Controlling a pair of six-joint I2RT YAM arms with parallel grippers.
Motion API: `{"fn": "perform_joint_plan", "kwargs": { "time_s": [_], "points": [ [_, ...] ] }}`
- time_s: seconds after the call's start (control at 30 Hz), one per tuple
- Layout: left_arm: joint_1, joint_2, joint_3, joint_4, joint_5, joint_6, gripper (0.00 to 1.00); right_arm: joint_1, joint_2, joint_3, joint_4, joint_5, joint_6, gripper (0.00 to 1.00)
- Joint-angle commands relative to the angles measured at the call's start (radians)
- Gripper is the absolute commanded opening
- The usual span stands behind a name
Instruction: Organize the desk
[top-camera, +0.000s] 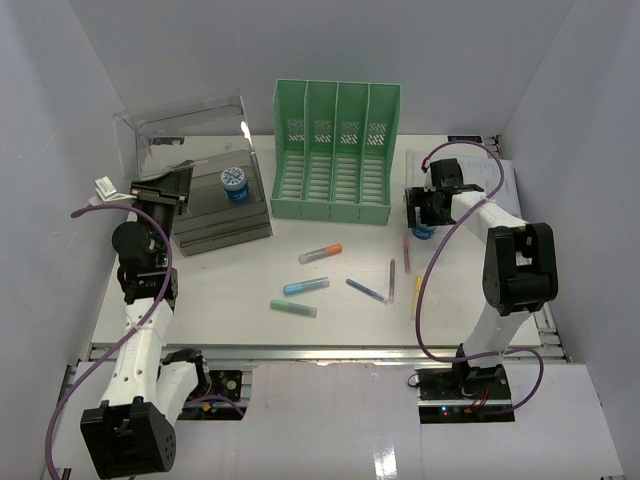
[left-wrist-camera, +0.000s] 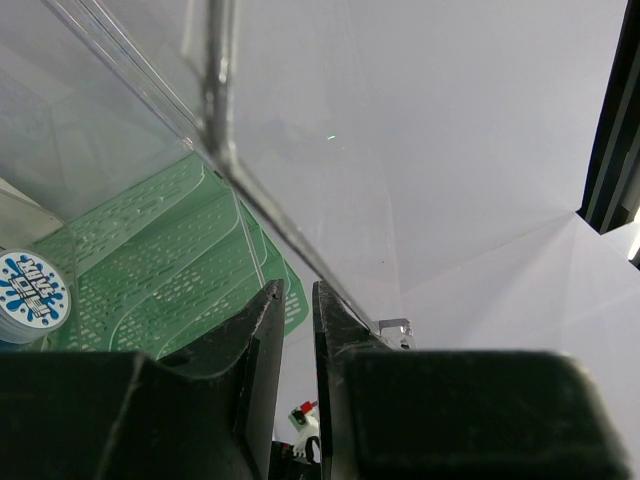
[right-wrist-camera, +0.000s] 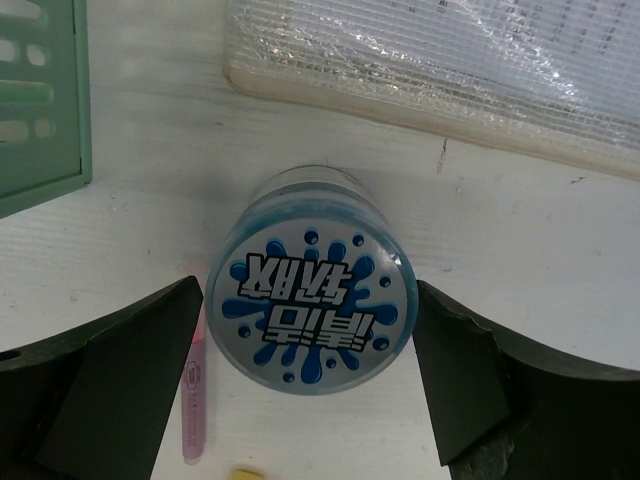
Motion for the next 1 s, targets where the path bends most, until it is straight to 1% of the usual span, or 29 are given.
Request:
{"fn": "perform_joint_plan", "kwargs": {
  "time_s": [0.0,0.07,0.13,0.23,0.3,0.37,0.4,0.47,0.53,0.6,0.63,0.7,0.73,0.8,0.83,0.9,0.97],
  "points": [
    [0.004,-0.013,-0.006,0.034,0.007,-0.003,0.28,-0.021,0.024,0.067,0.027,-0.012,0.027,0.94],
    [0.004,-0.013,-0.006,0.035,0.007,-0.003,0.28,-0.028,0.025,0.068,0.037,-0.024,0.019,0.97],
    [0.004,-0.014,-0.007,0.036,0.007,-0.003,0.28,-0.029,0.020,0.064,0.054,-0.040,0.005,0.90],
    [0.004,-0.015,-0.006,0.038,0.007,-0.005,0.28,-0.029,0.002,0.051,0.077,-0.071,-0.026,0.71],
    [0.004,-0.014,-0.007,0.039,0.007,-0.007,0.28,-0.029,-0.006,0.039,0.091,-0.088,-0.049,0.63],
    [0.004,-0.016,-0.010,0.041,0.007,-0.009,0.28,-0.029,-0.005,0.038,0.089,-0.092,-0.063,0.51],
    [0.004,-0.017,-0.010,0.040,0.007,-0.009,0.28,-0.029,-0.006,0.038,0.087,-0.120,-0.070,0.46],
    [0.004,-0.019,-0.008,0.038,0.007,-0.009,0.28,-0.029,-0.014,0.041,0.073,-0.150,-0.081,0.29],
    [0.004,-0.020,-0.006,0.036,0.007,-0.009,0.28,-0.026,-0.033,0.048,0.058,-0.204,-0.122,0.18],
    [0.004,-0.019,-0.003,0.039,0.009,-0.011,0.28,-0.013,-0.088,0.058,0.013,-0.305,-0.225,0.15],
    [0.004,-0.019,-0.001,0.039,0.009,-0.011,0.28,-0.012,-0.092,0.063,0.010,-0.382,-0.297,0.15],
    [0.004,-0.020,-0.001,0.043,0.010,-0.014,0.28,0.046,-0.185,0.069,-0.078,-0.554,-0.485,0.08],
    [0.004,-0.019,-0.001,0.047,0.010,-0.015,0.28,0.093,-0.228,0.070,-0.123,-0.582,-0.608,0.08],
    [0.004,-0.018,-0.001,0.048,0.009,-0.017,0.28,0.206,-0.300,0.056,-0.184,-0.559,-0.824,0.08],
    [0.004,-0.018,0.000,0.050,0.009,-0.017,0.28,0.288,-0.346,0.035,-0.206,-0.521,-0.954,0.08],
    [0.004,-0.018,0.002,0.050,0.009,-0.018,0.28,0.404,-0.404,0.006,-0.217,-0.457,-1.100,0.08],
    [0.006,-0.019,0.004,0.045,0.006,-0.014,0.28,0.561,-0.434,0.025,-0.252,-0.408,-1.299,0.08]
  ]
}}
